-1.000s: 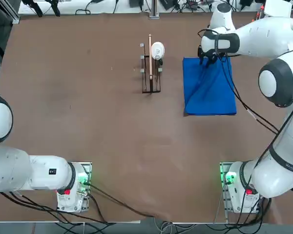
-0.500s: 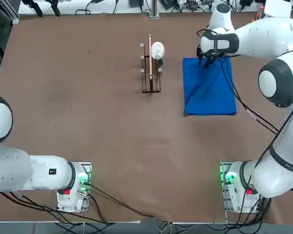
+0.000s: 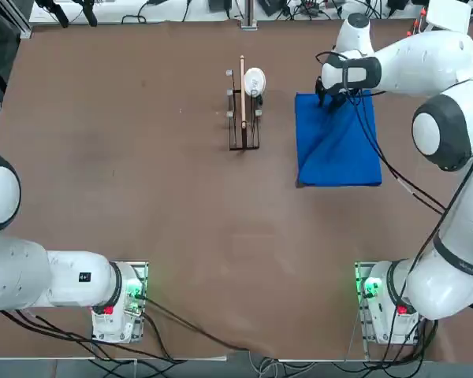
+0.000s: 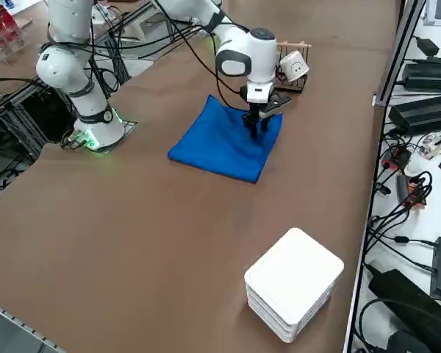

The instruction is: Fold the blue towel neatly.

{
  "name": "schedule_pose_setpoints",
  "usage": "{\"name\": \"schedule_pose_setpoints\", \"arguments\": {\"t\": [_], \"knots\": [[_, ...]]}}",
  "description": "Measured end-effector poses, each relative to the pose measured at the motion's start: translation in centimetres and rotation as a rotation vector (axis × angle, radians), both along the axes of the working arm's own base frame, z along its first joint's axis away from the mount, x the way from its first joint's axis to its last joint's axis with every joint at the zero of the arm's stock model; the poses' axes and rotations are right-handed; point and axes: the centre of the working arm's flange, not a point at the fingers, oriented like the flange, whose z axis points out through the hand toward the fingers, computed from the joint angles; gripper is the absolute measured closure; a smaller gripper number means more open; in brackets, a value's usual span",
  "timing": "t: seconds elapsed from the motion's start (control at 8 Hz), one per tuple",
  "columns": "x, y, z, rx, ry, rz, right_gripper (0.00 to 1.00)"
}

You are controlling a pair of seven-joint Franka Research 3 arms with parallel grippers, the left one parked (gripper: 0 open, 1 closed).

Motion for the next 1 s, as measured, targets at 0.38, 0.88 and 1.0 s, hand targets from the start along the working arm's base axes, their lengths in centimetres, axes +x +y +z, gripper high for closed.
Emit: {"name": "schedule_pose_setpoints", "arguments": {"t": [0.38,0.88,1.0], "knots": [[-0.09,-0.13,-0.13,-0.001,0.004,-0.002,0.55],[-0.04,-0.37,0.24,-0.002,0.005,-0.006,0.55],[0.01,-0.42,0.42,-0.002,0.003,-0.007,0.55]]}}
